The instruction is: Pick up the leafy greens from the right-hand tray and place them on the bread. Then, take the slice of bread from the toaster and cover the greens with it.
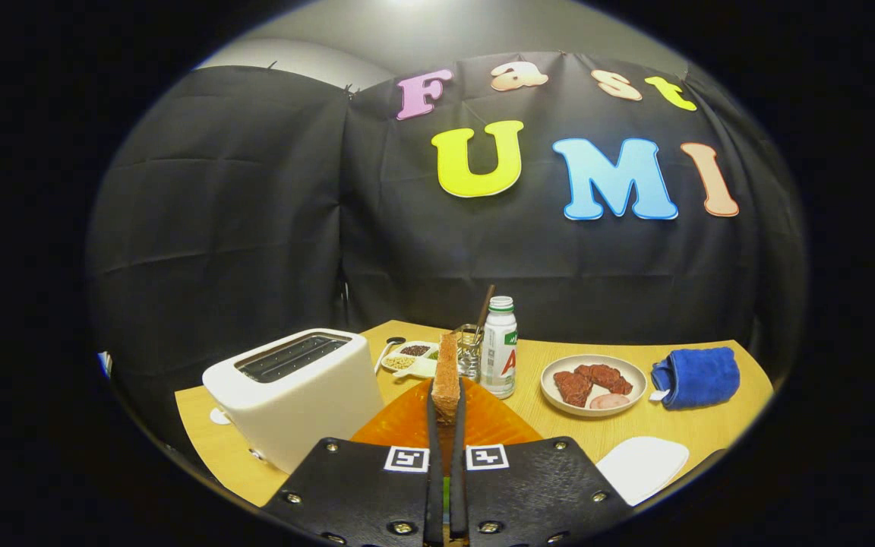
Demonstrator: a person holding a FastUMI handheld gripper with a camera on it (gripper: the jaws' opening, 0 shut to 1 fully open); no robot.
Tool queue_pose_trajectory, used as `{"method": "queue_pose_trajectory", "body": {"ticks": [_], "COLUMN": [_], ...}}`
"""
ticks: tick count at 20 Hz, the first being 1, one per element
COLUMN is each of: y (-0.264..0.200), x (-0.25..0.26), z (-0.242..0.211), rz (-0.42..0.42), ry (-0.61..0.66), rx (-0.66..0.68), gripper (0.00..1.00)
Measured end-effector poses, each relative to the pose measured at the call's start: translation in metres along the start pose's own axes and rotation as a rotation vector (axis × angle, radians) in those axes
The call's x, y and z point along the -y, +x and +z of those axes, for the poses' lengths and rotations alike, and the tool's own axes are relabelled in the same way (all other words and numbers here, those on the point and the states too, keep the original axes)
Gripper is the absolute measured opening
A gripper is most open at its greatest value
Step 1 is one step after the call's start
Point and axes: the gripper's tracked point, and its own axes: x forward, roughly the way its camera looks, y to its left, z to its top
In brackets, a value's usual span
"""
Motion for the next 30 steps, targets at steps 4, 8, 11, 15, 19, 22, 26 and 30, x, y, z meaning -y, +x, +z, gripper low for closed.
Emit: {"method": "queue_pose_trajectory", "body": {"ticks": [4,8,11,15,19,22,26,30], "y": [0.005,0.009,0.009,0.008,0.011,0.010,0.011,0.011], "x": [-0.005,-0.011,-0.017,-0.014,-0.004,0.003,0.020,0.038], "z": [-0.024,-0.038,-0.043,-0.053,-0.062,-0.068,-0.075,-0.085], "rz": [0.016,0.037,0.061,0.066,0.067,0.072,0.038,-0.013], "ry": [0.024,0.055,0.082,0.101,0.129,0.112,0.080,0.034], "rx": [-0.052,-0.084,-0.090,-0.106,-0.126,-0.134,-0.153,-0.178], "gripper": [0.04,0.04,0.04,0.04,0.04,0.08,0.23,0.40]}}
